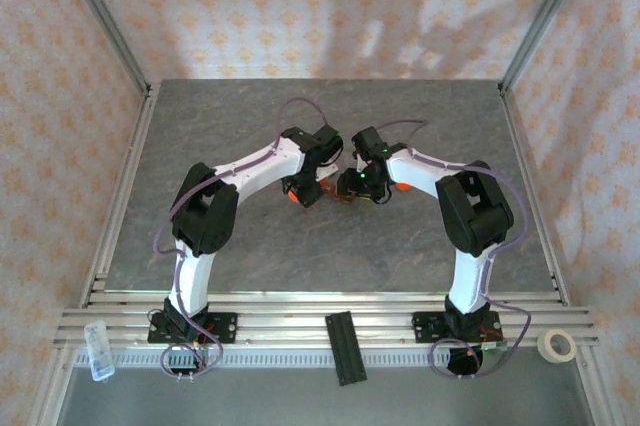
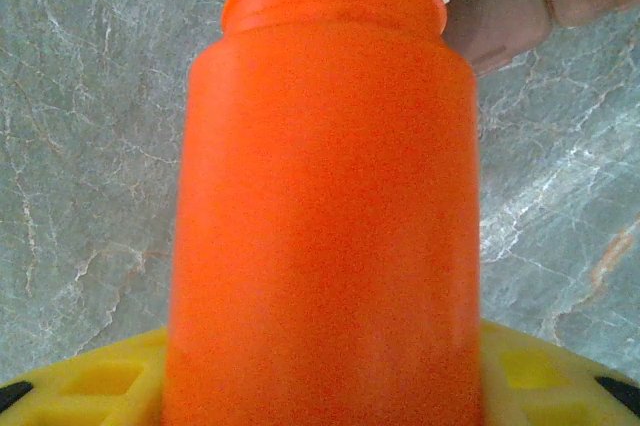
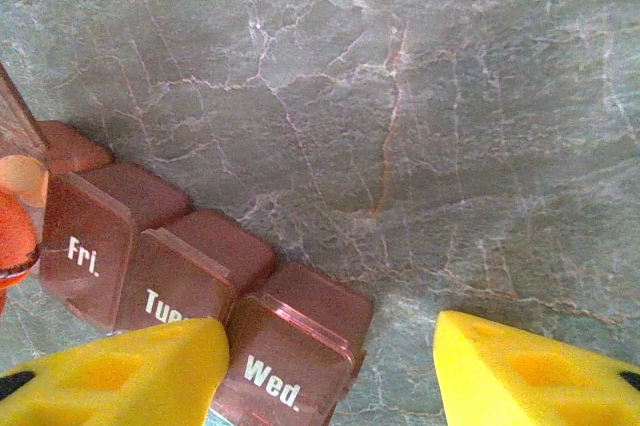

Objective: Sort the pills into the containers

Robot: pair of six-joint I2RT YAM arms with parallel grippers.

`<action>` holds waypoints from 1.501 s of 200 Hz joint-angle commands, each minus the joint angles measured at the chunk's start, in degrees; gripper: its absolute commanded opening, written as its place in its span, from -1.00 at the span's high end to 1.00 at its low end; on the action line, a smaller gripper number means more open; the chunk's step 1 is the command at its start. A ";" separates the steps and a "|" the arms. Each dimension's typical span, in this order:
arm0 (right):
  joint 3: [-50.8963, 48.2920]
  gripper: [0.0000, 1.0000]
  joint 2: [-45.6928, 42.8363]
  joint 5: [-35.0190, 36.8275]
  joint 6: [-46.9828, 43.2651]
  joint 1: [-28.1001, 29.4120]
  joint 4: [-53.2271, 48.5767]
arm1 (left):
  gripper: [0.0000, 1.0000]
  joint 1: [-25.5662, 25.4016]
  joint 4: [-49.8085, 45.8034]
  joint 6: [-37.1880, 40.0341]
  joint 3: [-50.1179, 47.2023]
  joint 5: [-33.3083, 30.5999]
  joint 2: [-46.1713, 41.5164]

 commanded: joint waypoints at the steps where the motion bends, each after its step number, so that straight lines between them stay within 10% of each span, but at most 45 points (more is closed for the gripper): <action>1: -1.63 -0.18 3.97 3.46 0.35 0.14 -3.12 | 1.00 -0.30 1.61 -0.15 -2.97 -0.58 -1.05; 300: -1.24 -0.16 7.22 3.90 2.22 0.14 -2.41 | 1.00 0.85 36.17 -9.18 -29.79 6.81 -14.99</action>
